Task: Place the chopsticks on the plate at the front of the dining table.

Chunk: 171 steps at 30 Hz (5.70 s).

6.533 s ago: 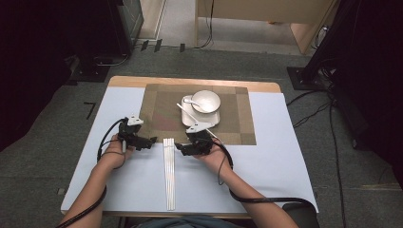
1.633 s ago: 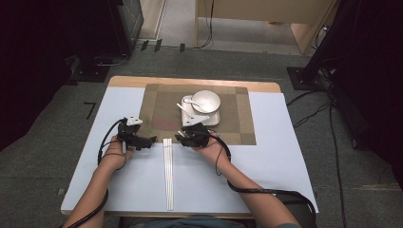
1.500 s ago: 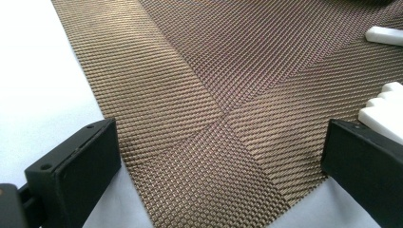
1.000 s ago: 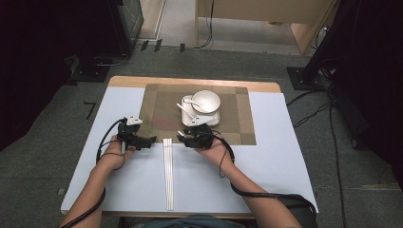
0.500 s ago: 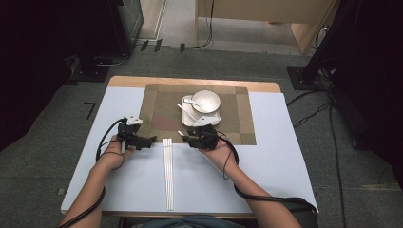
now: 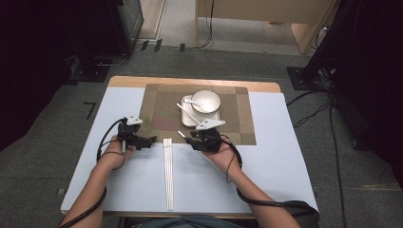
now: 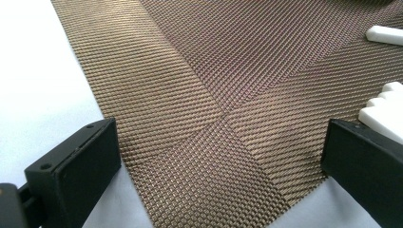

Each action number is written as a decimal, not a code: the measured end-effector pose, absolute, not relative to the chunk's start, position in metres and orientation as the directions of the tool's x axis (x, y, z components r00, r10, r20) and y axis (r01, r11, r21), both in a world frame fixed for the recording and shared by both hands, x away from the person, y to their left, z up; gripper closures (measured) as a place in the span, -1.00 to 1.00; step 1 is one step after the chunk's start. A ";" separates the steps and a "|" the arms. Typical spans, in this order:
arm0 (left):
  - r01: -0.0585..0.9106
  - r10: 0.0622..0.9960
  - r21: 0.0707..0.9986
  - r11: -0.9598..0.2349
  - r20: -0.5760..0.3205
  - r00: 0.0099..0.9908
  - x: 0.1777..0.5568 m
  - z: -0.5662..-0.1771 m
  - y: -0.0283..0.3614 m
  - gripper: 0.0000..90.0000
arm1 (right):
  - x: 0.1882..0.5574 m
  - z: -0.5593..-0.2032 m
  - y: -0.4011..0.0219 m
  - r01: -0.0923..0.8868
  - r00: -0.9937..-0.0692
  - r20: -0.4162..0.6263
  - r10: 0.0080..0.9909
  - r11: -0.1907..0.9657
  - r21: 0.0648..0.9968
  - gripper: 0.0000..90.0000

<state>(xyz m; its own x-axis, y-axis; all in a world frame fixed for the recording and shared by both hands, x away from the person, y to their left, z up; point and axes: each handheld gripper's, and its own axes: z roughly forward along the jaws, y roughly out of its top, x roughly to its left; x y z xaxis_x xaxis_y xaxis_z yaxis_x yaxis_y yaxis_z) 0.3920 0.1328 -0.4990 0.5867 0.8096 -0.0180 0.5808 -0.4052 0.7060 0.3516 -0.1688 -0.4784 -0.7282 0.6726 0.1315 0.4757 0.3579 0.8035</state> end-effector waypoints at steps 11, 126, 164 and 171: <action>0.581 0.810 0.706 -0.405 -0.019 0.586 0.392 -0.499 0.133 -1.00 | 0.343 -0.480 -0.176 0.479 -0.723 0.132 0.678 0.354 0.804 0.39; 0.587 0.811 0.699 -0.408 -0.018 0.585 0.394 -0.498 0.132 -1.00 | 0.302 -0.497 -0.193 0.546 -0.637 0.102 0.764 0.353 0.760 0.91; 0.586 0.811 0.701 -0.407 -0.018 0.585 0.394 -0.499 0.132 -1.00 | 0.313 -0.478 -0.194 0.588 -0.628 0.165 0.761 0.325 0.740 0.91; 0.585 0.811 0.702 -0.406 -0.018 0.585 0.394 -0.499 0.132 -1.00 | 0.313 -0.475 -0.194 0.594 -0.622 0.175 0.763 0.316 0.740 0.91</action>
